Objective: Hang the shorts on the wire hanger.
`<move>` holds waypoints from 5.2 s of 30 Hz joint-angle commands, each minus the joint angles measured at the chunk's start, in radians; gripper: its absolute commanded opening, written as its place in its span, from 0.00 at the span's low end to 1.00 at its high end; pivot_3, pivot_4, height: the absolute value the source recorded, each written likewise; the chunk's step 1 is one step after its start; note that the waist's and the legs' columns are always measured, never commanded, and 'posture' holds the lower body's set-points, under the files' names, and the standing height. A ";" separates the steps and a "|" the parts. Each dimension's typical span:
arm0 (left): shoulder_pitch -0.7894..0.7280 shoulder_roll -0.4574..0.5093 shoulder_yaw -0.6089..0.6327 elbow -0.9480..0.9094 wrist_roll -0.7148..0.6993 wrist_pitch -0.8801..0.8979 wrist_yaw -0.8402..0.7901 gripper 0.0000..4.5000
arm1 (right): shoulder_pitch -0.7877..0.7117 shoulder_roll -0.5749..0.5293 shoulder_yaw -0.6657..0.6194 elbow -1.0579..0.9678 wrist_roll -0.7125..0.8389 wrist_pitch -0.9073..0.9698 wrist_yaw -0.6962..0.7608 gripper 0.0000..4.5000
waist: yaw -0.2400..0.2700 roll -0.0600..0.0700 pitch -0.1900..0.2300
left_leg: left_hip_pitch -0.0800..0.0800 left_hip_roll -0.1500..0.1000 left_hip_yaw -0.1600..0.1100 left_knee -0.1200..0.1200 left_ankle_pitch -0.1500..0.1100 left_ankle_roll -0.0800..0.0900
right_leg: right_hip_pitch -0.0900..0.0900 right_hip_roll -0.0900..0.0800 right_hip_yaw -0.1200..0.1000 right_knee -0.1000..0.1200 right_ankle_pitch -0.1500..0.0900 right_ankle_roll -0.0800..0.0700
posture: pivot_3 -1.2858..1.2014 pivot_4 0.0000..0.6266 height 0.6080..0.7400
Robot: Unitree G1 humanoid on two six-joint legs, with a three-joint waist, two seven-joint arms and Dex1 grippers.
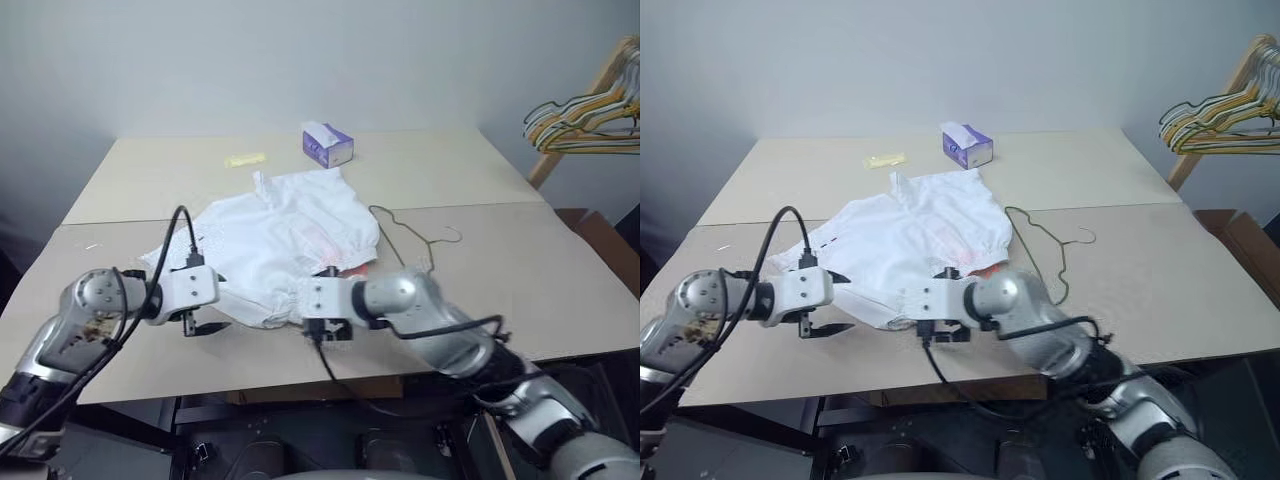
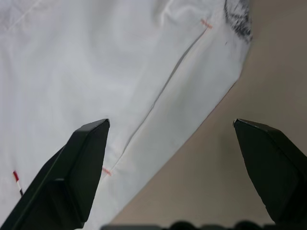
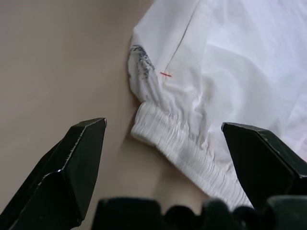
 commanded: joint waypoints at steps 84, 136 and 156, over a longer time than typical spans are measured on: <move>0.637 0.189 0.416 -0.530 0.019 0.282 -0.147 0.01 | 0.074 -0.310 -0.242 0.278 -0.195 -0.999 -0.116 0.00 | 0.028 -0.002 0.000 | 0.002 0.000 -0.002 -0.002 0.000 -0.002 | -0.002 -0.002 -0.001 0.010 -0.011 -0.007 | 0.57 0.00 1.00; 0.108 -0.056 0.231 -0.212 -0.237 -0.003 -0.003 1.00 | -0.132 -0.008 -0.603 0.772 0.233 0.064 -0.242 1.00 | -0.033 -0.002 0.000 | 0.002 0.000 -0.002 -0.003 0.000 -0.003 | -0.003 -0.001 0.000 0.011 -0.008 -0.006 | 0.54 0.00 1.00; 0.078 -0.061 0.174 -0.213 -0.239 -0.020 0.013 1.00 | -0.123 0.008 -0.584 0.905 0.225 0.136 -0.316 0.00 | -0.030 -0.003 -0.001 | 0.007 0.000 -0.003 -0.003 0.000 -0.003 | 0.002 -0.001 0.000 0.012 -0.007 -0.006 | 0.53 0.00 1.00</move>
